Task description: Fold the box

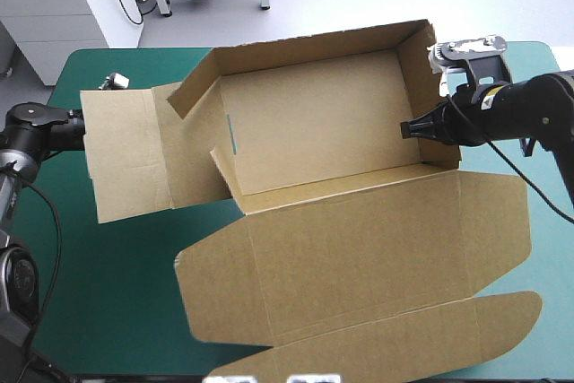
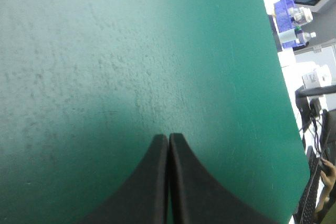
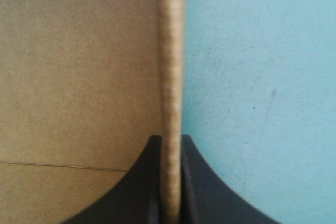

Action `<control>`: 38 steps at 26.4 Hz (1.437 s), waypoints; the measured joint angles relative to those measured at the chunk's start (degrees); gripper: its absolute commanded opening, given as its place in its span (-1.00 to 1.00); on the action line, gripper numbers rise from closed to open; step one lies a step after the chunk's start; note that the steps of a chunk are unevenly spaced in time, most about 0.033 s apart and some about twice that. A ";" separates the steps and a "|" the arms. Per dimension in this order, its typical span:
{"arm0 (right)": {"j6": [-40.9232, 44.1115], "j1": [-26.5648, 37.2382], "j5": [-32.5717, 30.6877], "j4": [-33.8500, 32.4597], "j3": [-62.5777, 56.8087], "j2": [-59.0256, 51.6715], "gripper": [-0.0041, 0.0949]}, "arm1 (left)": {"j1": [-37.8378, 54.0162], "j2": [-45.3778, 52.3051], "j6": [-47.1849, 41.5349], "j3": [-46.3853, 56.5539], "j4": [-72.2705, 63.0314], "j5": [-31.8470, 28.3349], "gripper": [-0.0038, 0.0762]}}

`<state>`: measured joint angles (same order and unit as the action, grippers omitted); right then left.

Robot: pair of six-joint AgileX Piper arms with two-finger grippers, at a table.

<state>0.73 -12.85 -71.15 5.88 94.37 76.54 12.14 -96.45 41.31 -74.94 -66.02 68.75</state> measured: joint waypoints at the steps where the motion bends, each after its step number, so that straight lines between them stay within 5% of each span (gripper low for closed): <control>1: 0.13 0.00 0.06 -0.66 0.00 0.64 -0.95 | -0.60 0.26 0.19 0.00 0.00 0.00 -0.93; 25: 1.95 0.00 3.62 -5.88 0.00 8.51 -0.95 | -10.24 8.96 -0.39 0.00 -4.32 0.67 -0.86; 28: 1.95 0.00 3.62 -5.88 0.00 8.51 -0.95 | -10.28 8.96 -0.57 0.00 -4.32 0.67 -0.48; 31: 1.95 0.00 3.62 -5.88 0.00 8.55 -0.95 | -10.28 8.96 -0.80 0.00 -4.32 0.67 0.48; 33: 1.95 0.00 3.56 -5.88 0.00 8.55 -0.95 | -10.28 8.96 -2.71 0.00 -4.97 0.67 0.85; 38: 1.95 0.00 3.39 -5.88 0.00 8.55 -0.95 | -10.28 8.96 -5.02 0.00 -9.36 0.67 0.83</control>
<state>2.68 -12.85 -67.76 0.00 94.37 85.09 1.86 -87.49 36.28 -74.94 -75.39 69.41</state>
